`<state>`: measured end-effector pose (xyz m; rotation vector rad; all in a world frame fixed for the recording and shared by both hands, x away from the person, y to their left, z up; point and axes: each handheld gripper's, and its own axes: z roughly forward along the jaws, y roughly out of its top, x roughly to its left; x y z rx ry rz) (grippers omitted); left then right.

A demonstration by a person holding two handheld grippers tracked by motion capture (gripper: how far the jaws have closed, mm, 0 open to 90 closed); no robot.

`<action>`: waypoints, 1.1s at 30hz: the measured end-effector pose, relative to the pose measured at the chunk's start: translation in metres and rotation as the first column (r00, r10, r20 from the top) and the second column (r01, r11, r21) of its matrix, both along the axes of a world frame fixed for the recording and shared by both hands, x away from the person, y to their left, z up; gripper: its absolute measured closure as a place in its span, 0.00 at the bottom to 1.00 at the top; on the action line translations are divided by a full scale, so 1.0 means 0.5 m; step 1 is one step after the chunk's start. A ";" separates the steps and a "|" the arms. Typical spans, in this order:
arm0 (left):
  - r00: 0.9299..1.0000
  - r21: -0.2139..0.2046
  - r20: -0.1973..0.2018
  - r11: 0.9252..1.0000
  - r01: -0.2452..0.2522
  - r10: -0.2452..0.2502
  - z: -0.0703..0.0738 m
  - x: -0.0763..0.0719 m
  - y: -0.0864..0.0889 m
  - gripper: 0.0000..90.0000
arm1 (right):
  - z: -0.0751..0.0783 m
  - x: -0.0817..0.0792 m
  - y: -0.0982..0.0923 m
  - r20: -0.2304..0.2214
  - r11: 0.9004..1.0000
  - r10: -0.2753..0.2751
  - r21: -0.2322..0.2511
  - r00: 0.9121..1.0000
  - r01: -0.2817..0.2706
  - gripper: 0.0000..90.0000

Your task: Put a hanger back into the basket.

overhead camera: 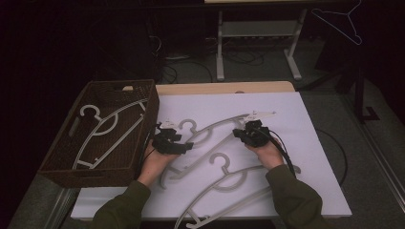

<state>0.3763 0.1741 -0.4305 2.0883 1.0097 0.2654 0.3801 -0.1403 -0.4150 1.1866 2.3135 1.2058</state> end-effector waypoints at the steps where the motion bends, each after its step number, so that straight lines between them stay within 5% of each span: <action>1: 1.000 -0.004 -0.002 1.000 0.000 0.000 0.000 0.000 0.000 0.38 | 0.000 0.000 0.000 0.000 1.000 0.000 0.000 1.000 0.000 1.00; 14: 1.000 0.001 -0.013 1.000 -0.001 0.001 0.000 0.000 0.001 0.37 | -0.035 0.026 0.026 -0.028 0.999 -0.002 -0.044 1.000 0.001 1.00; 23: 0.999 0.066 -0.034 0.998 0.010 -0.007 -0.014 0.003 -0.004 0.39 | -0.040 0.026 0.029 -0.041 0.998 0.006 -0.064 0.999 -0.008 1.00; 33: 0.999 0.118 -0.033 0.993 0.027 -0.023 -0.023 0.002 -0.017 0.58 | -0.040 0.027 0.028 -0.038 0.998 0.010 -0.067 0.999 -0.013 1.00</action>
